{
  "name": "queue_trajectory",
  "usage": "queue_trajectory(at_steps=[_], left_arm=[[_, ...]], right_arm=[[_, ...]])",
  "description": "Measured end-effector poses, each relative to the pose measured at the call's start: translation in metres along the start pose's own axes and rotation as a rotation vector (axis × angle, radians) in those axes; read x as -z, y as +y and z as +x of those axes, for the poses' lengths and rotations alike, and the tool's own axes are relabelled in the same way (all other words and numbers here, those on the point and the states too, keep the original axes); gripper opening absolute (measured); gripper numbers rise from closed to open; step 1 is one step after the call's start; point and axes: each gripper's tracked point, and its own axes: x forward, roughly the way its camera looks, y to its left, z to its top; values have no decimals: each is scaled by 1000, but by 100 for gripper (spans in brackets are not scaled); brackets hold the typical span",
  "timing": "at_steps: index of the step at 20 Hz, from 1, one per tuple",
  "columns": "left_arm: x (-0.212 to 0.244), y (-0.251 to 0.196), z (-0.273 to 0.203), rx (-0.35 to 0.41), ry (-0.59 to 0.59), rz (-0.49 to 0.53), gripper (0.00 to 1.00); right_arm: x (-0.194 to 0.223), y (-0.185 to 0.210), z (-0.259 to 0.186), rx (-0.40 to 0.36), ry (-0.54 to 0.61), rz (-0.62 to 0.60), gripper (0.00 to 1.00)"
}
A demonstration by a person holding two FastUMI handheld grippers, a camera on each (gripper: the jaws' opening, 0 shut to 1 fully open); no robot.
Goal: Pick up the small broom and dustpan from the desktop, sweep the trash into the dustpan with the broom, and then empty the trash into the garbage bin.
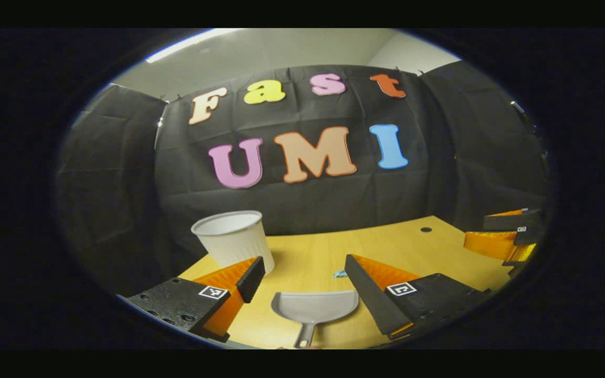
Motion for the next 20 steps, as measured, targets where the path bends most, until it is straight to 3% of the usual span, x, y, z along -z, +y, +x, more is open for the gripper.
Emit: queue_trajectory(at_steps=[13,20], left_arm=[[199,11,-3,28,545,-12,95],[250,4,-9,73,752,-27,100]], right_arm=[[167,23,48,2,554,-56,99],[226,15,54,41,838,-14,97]])
